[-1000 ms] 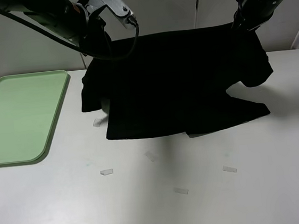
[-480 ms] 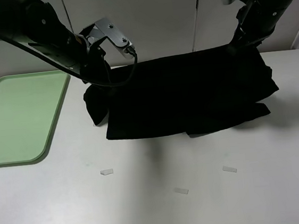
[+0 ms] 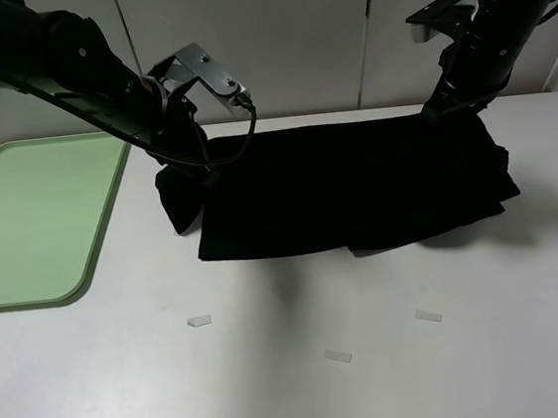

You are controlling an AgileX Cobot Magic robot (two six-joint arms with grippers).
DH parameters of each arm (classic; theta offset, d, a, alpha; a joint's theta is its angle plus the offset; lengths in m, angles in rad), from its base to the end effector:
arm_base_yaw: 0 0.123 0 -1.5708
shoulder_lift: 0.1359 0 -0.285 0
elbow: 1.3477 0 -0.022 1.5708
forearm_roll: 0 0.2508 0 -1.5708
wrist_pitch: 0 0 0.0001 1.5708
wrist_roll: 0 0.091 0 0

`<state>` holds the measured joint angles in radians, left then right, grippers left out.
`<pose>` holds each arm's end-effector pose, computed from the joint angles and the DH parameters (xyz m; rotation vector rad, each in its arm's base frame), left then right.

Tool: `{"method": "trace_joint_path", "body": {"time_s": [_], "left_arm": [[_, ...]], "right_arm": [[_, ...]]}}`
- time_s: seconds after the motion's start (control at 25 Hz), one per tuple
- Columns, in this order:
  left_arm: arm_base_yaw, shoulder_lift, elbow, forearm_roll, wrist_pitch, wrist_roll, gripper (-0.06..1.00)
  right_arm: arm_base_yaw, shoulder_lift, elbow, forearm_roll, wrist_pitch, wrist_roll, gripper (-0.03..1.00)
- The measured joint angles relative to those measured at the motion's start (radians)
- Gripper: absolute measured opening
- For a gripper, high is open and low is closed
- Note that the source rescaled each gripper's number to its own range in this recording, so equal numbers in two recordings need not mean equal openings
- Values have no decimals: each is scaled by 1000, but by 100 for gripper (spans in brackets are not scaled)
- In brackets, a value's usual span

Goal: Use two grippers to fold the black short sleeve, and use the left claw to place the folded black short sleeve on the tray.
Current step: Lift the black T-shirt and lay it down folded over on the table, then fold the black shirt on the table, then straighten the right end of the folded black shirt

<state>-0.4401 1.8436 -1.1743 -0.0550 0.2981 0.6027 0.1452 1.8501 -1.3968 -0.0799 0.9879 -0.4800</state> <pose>0.3547 -0.1687 0.1948 1.1706 2.1530 0.0287 0.3735 0.0485 0.2259 -0.9540 2.7764 -0.1567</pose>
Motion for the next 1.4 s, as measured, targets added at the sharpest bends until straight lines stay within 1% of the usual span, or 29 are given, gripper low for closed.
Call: {"method": "trace_joint_path", "body": {"time_s": [0.04, 0.08, 0.12, 0.16, 0.2, 0.24, 0.28, 0.36, 0.44, 0.64, 0.72, 0.84, 1.0, 1.12, 1.24, 1.4], "left_arm": [[12, -1, 7, 27, 20, 0, 19], [26, -1, 11, 42, 33, 0, 31], [33, 0, 12, 55, 38, -1, 49], [34, 0, 13, 55, 34, -1, 68], [33, 0, 14, 55, 29, -1, 80], [32, 0, 14, 55, 19, -1, 88], [32, 0, 14, 55, 13, -1, 92], [32, 0, 14, 55, 5, -1, 97], [32, 0, 14, 60, -9, -1, 99], [32, 0, 14, 60, -14, -1, 100], [32, -4, 14, 55, 0, -1, 100], [32, -31, -5, 60, 68, -26, 100], [32, -107, -59, 60, 184, -146, 100], [32, -181, -74, 60, 262, -224, 100], [32, -262, -75, 60, 331, -273, 100], [32, -367, -75, 60, 419, -318, 100]], "right_arm": [[-13, 0, 0, -51, 18, 16, 18], [-29, 0, 0, -96, 29, 41, 34], [-38, 0, 0, -125, 34, 72, 57], [-39, 0, 0, -144, 37, 115, 75], [-38, 0, 0, -157, 37, 153, 85], [-38, 0, 0, -173, 35, 178, 91], [-38, 0, 0, -184, 35, 200, 94], [-38, 0, 0, -197, 34, 221, 98], [-38, 0, 0, -201, 34, 226, 99], [-38, -5, 0, -201, 33, 228, 100], [-38, -24, 0, -188, 33, 228, 100], [-38, -76, 0, -146, 32, 228, 100], [-38, -156, 0, -57, 34, 229, 100], [-38, -210, 0, 2, 51, 229, 100], [-38, -251, 0, 43, 103, 231, 100], [-38, -275, 0, 63, 183, 267, 100]]}}
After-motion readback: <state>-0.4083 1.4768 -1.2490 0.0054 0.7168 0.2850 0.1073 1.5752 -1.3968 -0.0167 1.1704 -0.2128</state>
